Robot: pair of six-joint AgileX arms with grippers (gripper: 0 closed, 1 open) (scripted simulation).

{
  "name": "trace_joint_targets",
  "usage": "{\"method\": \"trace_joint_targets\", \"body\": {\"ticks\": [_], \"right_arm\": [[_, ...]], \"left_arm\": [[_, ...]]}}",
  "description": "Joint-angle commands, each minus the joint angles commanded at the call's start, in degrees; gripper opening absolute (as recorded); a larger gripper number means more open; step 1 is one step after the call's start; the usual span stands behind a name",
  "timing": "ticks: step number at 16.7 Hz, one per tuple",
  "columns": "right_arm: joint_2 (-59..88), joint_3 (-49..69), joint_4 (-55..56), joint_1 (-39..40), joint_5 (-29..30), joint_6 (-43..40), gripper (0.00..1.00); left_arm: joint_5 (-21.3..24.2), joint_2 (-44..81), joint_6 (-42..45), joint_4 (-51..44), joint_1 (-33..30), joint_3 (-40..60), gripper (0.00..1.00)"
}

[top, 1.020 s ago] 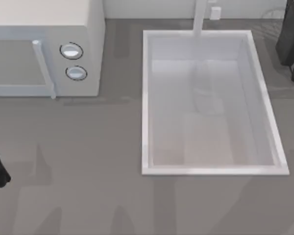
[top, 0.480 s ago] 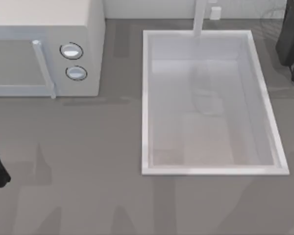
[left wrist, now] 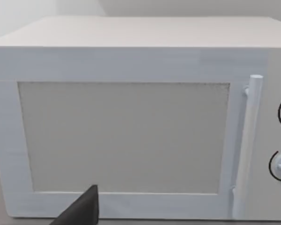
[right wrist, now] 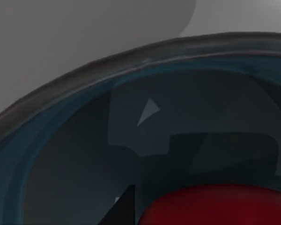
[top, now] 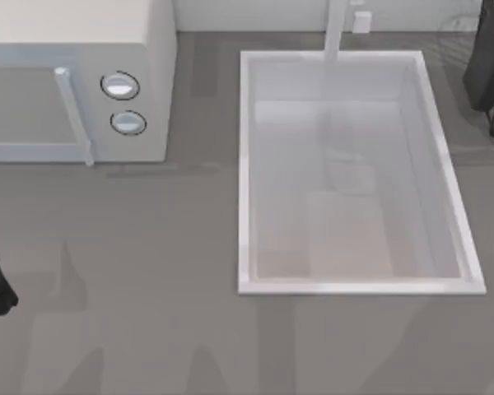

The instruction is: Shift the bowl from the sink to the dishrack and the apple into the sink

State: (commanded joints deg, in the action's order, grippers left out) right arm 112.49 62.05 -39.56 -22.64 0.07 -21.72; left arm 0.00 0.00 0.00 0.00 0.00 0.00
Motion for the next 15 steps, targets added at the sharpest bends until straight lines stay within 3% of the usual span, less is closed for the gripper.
{"method": "trace_joint_targets", "body": {"ticks": [3,4,11,15], "right_arm": [[0.0,0.0,0.0,0.0,0.0,0.0,0.02],[0.0,0.0,0.0,0.0,0.0,0.0,0.0],[0.0,0.0,0.0,0.0,0.0,0.0,0.0],[-5.72,2.93,-5.62,-0.26,0.84,1.15,0.0]], "left_arm": [[0.0,0.0,0.0,0.0,0.0,0.0,1.0],[0.0,0.0,0.0,0.0,0.0,0.0,1.0],[0.0,0.0,0.0,0.0,0.0,0.0,1.0],[0.0,0.0,0.0,0.0,0.0,0.0,1.0]]}}
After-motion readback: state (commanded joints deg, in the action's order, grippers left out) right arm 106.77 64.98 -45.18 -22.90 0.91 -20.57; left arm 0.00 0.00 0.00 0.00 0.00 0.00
